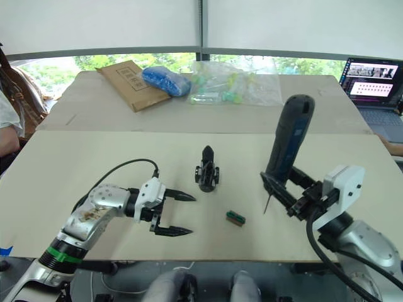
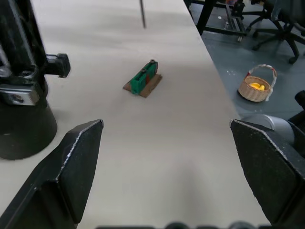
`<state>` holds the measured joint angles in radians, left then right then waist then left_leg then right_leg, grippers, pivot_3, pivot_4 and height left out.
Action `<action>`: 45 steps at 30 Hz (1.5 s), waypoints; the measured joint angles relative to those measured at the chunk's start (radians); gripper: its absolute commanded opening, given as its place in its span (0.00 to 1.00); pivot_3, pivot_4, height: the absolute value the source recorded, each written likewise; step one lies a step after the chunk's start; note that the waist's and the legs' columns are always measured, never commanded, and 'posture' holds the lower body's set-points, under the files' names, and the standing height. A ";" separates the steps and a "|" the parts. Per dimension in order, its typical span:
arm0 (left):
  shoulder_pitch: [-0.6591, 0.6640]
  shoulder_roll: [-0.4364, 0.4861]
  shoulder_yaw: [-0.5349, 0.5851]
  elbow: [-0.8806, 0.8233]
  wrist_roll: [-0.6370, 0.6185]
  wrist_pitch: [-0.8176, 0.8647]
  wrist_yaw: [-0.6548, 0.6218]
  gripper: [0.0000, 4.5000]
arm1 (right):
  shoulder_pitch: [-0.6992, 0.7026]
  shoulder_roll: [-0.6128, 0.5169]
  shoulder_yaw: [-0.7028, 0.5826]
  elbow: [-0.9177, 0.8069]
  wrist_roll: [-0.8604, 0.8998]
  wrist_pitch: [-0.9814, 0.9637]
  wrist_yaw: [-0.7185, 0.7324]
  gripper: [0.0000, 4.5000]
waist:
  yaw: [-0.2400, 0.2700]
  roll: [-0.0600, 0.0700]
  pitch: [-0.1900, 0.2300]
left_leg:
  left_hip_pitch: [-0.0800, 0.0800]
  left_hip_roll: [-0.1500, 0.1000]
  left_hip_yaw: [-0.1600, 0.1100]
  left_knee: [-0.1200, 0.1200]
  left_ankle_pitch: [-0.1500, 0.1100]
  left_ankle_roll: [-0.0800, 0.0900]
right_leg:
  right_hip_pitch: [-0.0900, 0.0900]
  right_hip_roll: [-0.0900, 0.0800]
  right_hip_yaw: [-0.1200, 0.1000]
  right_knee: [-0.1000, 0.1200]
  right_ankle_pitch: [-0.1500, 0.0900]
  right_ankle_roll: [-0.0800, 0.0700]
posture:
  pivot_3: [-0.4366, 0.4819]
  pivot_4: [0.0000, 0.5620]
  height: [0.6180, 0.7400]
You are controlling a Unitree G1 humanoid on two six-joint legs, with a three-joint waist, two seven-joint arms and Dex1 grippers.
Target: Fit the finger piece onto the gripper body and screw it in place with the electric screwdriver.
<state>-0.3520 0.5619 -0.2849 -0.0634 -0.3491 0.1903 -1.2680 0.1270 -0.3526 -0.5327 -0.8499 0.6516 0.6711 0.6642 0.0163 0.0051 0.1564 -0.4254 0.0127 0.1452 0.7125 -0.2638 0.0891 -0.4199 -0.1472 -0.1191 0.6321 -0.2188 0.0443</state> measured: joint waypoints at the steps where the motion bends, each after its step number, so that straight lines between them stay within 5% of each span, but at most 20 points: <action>1: 0.000 -0.012 0.000 0.014 0.007 -0.020 -0.001 1.00 | 0.007 0.014 0.008 -0.006 0.004 -0.012 -0.014 0.43 | -0.001 0.000 0.000 | 0.000 0.000 0.000 0.000 0.000 0.000 | 0.000 0.000 0.000 0.000 0.000 0.000 | 0.48 0.27 0.93; 9: -0.033 -0.066 -0.015 0.160 0.029 -0.124 -0.080 1.00 | 0.022 0.051 0.172 -0.017 0.027 -0.089 -0.079 0.43 | -0.004 0.000 0.000 | 0.000 0.000 0.000 0.000 0.000 0.000 | 0.000 0.001 0.000 0.000 0.000 0.000 | 0.48 0.27 0.93; 15: -0.050 -0.069 -0.025 0.232 0.053 -0.189 -0.138 1.00 | 0.008 -0.045 0.246 -0.022 -0.004 -0.140 -0.065 0.43 | -0.004 0.000 0.000 | 0.000 0.000 0.000 0.000 0.000 0.001 | -0.001 0.001 0.000 0.000 0.000 0.000 | 0.48 0.27 0.93; 45: -0.115 -0.157 -0.024 0.406 0.132 -0.357 -0.117 1.00 | 0.054 -0.130 0.244 -0.044 0.079 -0.140 -0.190 0.43 | -0.004 -0.001 0.000 | 0.000 0.000 0.000 0.000 -0.001 0.002 | 0.000 0.000 0.000 -0.001 0.000 0.000 | 0.48 0.27 0.93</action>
<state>-0.4670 0.4050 -0.3087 0.3424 -0.2170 -0.1669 -1.3846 0.1806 -0.4824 -0.2885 -0.8939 0.7301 0.5311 0.4738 0.0121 0.0043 0.1559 -0.4259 0.0130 0.1451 0.7128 -0.2650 0.0913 -0.4201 -0.1472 -0.1193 0.6315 -0.2190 0.0442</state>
